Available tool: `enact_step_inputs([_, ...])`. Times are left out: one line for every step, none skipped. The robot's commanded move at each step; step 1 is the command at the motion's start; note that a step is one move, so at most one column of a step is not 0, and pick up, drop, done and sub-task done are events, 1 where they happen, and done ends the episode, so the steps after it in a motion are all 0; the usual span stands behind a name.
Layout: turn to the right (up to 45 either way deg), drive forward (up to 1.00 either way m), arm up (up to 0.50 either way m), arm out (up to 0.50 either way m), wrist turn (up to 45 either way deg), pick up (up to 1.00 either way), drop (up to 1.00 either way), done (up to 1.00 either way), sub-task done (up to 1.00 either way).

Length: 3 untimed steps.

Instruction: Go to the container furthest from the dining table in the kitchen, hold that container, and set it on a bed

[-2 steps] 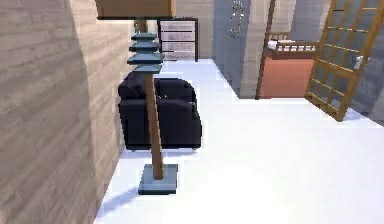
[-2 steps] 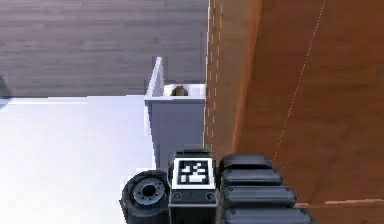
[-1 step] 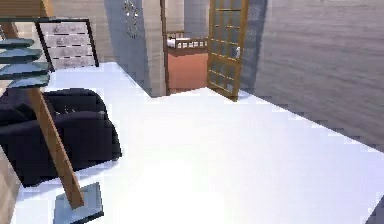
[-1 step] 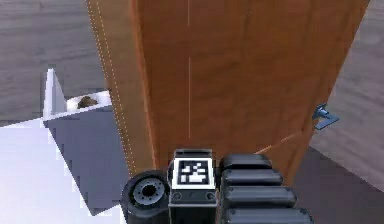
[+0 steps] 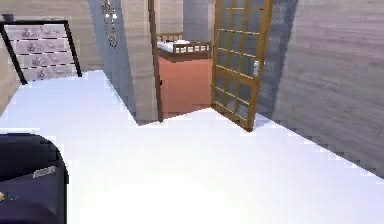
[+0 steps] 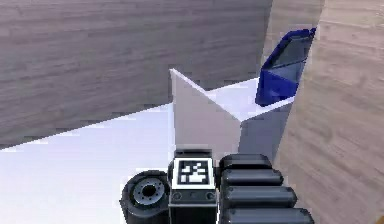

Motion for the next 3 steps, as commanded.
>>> enact_step_inputs([0.0, 1.0, 0.0, 0.0, 0.0, 0.0, 0.0, 0.0, 0.0])
enact_step_inputs([0.0, 1.0, 0.0, 0.0, 0.0, 0.0, 0.0, 0.0, 0.0])
enact_step_inputs([0.0, 0.5, 0.0, 0.0, 0.0, 0.0, 0.0, 0.0, 0.0])
